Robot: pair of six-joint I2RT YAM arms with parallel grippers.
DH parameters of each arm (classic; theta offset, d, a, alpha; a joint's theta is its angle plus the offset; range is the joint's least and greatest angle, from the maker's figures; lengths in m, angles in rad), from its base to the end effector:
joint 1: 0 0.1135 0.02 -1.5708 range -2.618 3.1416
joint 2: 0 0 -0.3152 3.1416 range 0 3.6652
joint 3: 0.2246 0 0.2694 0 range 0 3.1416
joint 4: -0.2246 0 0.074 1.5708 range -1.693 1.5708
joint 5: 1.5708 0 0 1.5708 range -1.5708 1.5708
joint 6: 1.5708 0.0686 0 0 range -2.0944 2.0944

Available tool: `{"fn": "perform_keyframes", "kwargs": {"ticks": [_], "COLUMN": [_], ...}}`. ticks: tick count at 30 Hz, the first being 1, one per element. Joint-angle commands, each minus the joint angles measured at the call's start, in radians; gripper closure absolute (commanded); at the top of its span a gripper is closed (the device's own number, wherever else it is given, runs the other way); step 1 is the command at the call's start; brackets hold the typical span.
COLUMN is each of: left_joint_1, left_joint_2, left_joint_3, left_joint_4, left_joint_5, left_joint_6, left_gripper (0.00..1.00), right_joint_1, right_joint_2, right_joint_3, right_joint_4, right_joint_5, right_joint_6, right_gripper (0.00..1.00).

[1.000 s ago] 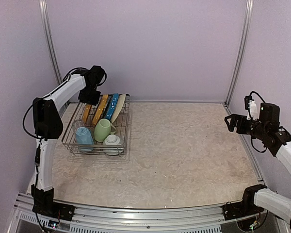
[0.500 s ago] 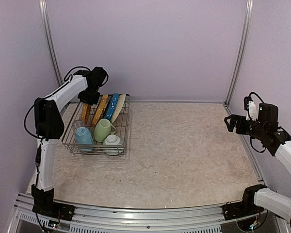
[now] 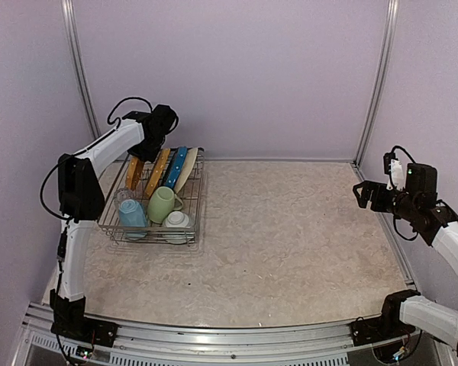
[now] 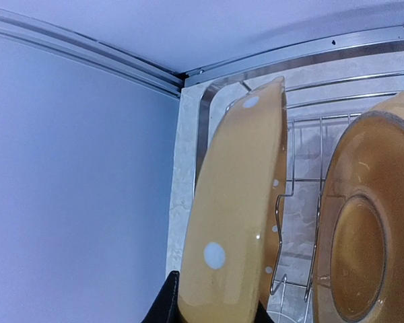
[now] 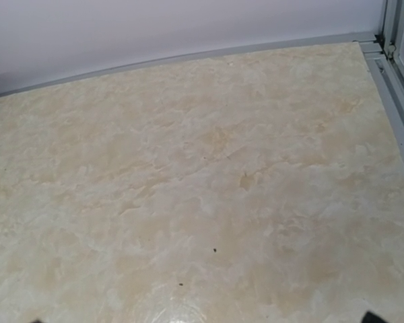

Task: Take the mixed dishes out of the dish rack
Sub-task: Grab the plate from the dish rack.

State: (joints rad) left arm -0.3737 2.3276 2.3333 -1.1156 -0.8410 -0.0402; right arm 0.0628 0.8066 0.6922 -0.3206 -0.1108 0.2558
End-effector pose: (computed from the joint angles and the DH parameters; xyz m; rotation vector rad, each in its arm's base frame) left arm 0.5325 -0.1539 0.2969 0.1486 2.3845 0.9253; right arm 0.1977 0.0200 0.3108 0.1232 2.0131 0.3144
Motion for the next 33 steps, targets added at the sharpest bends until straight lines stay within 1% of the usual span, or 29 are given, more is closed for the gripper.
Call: {"fn": "perform_keyframes", "kwargs": {"ticks": [1, 4, 9, 14, 17, 19, 21, 22, 25, 27, 28, 30, 33], "left_joint_1": [-0.013, -0.018, -0.026, -0.037, -0.039, -0.041, -0.041, -0.042, -0.033, -0.018, -0.015, -0.012, -0.01], "left_joint_2": [-0.028, -0.038, -0.073, -0.109, -0.132, -0.143, -0.154, -0.157, -0.145, -0.137, -0.14, -0.162, -0.22], "left_joint_3": [0.021, 0.007, -0.045, -0.059, -0.088, -0.096, -0.087, -0.067, 0.046, 0.087, 0.082, 0.042, -0.011], "left_joint_4": [0.105, 0.159, 0.295, 0.378, 0.454, 0.473, 0.431, 0.368, 0.09, -0.033, -0.055, -0.054, -0.032], "left_joint_5": [-0.188, -0.227, -0.275, -0.299, -0.313, -0.311, -0.288, -0.264, -0.115, -0.016, 0.015, 0.065, 0.088], "left_joint_6": [0.094, 0.15, 0.262, 0.341, 0.4, 0.413, 0.383, 0.338, 0.112, -0.004, -0.042, -0.07, -0.091], "left_gripper": [1.0, 1.0, 1.0, 1.0, 1.0, 1.0, 1.0, 1.0, 1.0, 1.0, 1.0, 1.0, 1.0], "right_joint_1": [0.01, 0.01, 0.01, 0.01, 0.011, 0.009, 0.009, 0.009, 0.011, 0.01, 0.009, 0.009, 0.01], "right_joint_2": [-0.004, -0.007, -0.011, -0.009, -0.008, -0.009, -0.009, -0.01, -0.01, -0.009, -0.006, -0.002, 0.005], "right_joint_3": [-0.014, -0.016, -0.016, -0.015, -0.016, -0.016, -0.016, -0.016, -0.013, -0.01, -0.009, -0.003, 0.0], "right_joint_4": [0.018, 0.02, 0.02, 0.02, 0.02, 0.021, 0.021, 0.019, 0.015, 0.014, 0.013, 0.01, 0.006], "right_joint_5": [0.01, 0.01, 0.011, 0.011, 0.012, 0.01, 0.009, 0.006, 0.001, 0.0, -0.001, -0.005, -0.009], "right_joint_6": [0.005, 0.005, 0.005, 0.005, 0.006, 0.007, 0.008, 0.008, 0.007, 0.005, 0.004, 0.003, 0.002], "right_gripper": [0.0, 0.0, 0.0, 0.0, 0.0, 0.0, 0.0, 0.0, 0.0, 0.0, 0.0, 0.0, 0.0]}}
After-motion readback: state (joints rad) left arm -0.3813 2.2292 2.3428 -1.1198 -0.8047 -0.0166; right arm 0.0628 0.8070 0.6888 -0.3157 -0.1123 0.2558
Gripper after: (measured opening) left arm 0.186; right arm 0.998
